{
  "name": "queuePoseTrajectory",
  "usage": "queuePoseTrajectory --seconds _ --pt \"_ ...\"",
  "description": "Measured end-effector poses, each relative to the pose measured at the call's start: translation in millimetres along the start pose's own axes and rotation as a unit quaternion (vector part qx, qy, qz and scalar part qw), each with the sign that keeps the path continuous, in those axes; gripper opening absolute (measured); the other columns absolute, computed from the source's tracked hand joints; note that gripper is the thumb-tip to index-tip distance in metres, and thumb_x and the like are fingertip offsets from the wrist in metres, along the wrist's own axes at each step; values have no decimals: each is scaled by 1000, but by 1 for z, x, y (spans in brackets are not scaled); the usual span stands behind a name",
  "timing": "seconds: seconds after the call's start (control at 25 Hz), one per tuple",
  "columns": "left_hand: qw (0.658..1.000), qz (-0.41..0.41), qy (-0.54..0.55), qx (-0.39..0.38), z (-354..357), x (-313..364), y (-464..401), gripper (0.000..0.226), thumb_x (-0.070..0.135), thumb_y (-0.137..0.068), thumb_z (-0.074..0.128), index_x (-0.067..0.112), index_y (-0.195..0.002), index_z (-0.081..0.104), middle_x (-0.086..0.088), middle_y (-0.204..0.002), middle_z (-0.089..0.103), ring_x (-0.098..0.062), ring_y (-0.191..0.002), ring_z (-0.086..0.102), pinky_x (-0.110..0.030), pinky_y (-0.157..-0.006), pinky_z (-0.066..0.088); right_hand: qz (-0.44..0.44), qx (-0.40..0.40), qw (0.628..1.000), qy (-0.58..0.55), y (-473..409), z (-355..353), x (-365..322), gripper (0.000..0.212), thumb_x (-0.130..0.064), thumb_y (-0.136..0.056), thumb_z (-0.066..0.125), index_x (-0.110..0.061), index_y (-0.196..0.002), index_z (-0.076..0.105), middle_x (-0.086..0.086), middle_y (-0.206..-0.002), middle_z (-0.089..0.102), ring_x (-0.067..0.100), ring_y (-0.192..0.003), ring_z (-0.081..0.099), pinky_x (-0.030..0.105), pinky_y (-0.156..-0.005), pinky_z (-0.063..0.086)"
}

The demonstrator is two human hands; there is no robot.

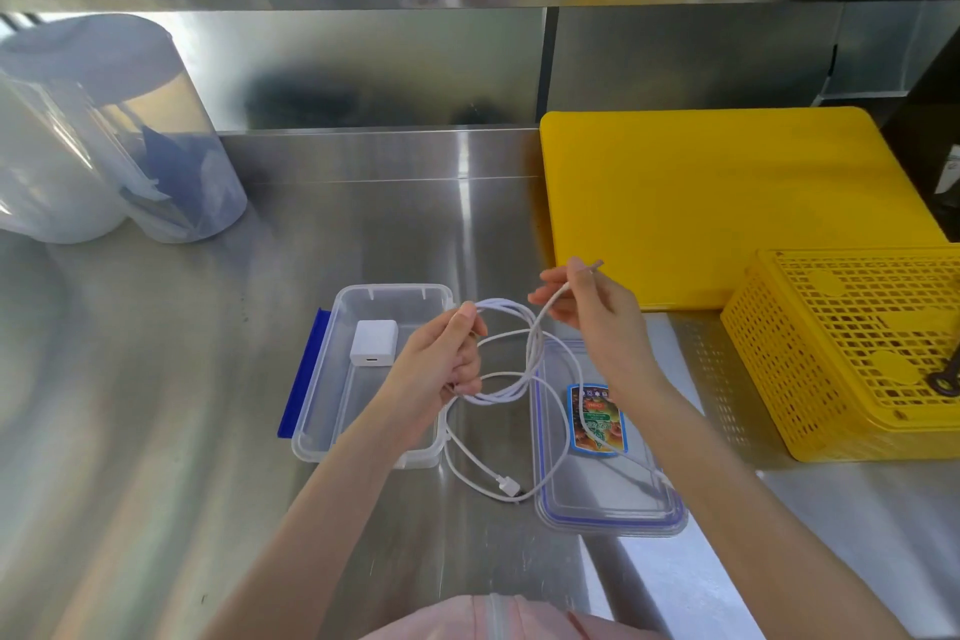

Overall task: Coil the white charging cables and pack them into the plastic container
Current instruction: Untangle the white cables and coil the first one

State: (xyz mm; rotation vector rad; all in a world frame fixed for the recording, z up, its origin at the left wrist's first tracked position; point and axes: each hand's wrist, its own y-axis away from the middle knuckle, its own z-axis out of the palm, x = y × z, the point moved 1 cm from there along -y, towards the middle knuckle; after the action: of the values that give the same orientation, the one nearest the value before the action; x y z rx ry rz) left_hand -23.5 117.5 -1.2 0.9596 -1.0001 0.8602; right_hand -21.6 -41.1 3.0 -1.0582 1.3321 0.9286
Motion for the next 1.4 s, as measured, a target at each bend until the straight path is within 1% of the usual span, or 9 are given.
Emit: queuePoseTrajectory --seconds 0.28,0.44,0.56,0.68,0.84,0.96,1.16,1.28,1.4 --pt "989 -61 -101 -91 -1 6 0 32 31 -96 35 13 -72 46 8 -45 25 -7 -39 19 -15 -39 21 -26 -33 990 137 -2 -9 -8 35 -32 -94 36 -21 -62 44 -3 -57 58 0 -42 47 9 -44 37" --pt "993 -59 -58 -82 -6 1 2 26 24 -95 39 11 -73 46 8 -46 33 -6 -38 26 -15 -40 27 56 -76 995 31 2 -6 -6 36 -32 -96 28 -15 -68 43 2 -53 56 5 -34 44 17 -38 37" --pt "995 -19 95 -30 -12 0 1 16 13 -91 44 8 -80 55 6 -53 50 -6 -44 43 -16 -46 41 114 -53 986 -107 -1 -9 -10 34 -32 -96 31 -16 -72 49 0 -56 61 7 -42 53 19 -45 46" --pt "993 25 115 23 -16 2 -4 17 11 -92 42 10 -87 59 6 -59 59 -6 -53 52 -21 -60 48 105 -84 979 -154 1 -9 -14 23 -25 -93 42 -14 -79 57 0 -70 67 6 -55 62 18 -55 53" --pt "999 37 35 20 -12 4 -1 17 15 -93 43 13 -89 60 7 -60 55 -4 -41 37 -17 -49 39 49 -114 991 -58 5 -5 -14 13 -11 -88 52 -12 -93 64 -3 -81 68 1 -60 64 13 -58 52" --pt "999 40 -22 -23 -11 9 3 17 17 -93 44 15 -85 59 10 -58 53 -3 -38 31 -13 -45 35 -24 -85 987 136 7 -4 -15 20 -13 -89 51 -9 -103 64 -5 -74 65 -5 -52 55 4 -49 42" --pt "984 65 -157 -47 -9 20 7 16 16 -93 44 13 -86 57 15 -55 53 -3 -40 30 -11 -46 32 -118 -194 889 397 12 1 -17 23 -20 -93 43 -15 -103 63 3 -79 56 7 -65 48 14 -56 37" --pt "977 81 -197 -4 -7 24 3 20 15 -94 42 14 -80 56 17 -49 51 -2 -39 33 -11 -45 32 -73 -289 891 344 15 5 -16 23 -19 -93 35 -21 -97 58 -9 -78 55 11 -74 53 27 -68 43" --pt "971 91 -218 38 -1 24 -1 20 16 -94 42 16 -80 56 10 -56 48 -1 -40 37 -12 -45 34 -73 -286 904 309 17 10 -10 18 -29 -92 40 -19 -90 55 -6 -74 58 16 -71 57 33 -67 49"
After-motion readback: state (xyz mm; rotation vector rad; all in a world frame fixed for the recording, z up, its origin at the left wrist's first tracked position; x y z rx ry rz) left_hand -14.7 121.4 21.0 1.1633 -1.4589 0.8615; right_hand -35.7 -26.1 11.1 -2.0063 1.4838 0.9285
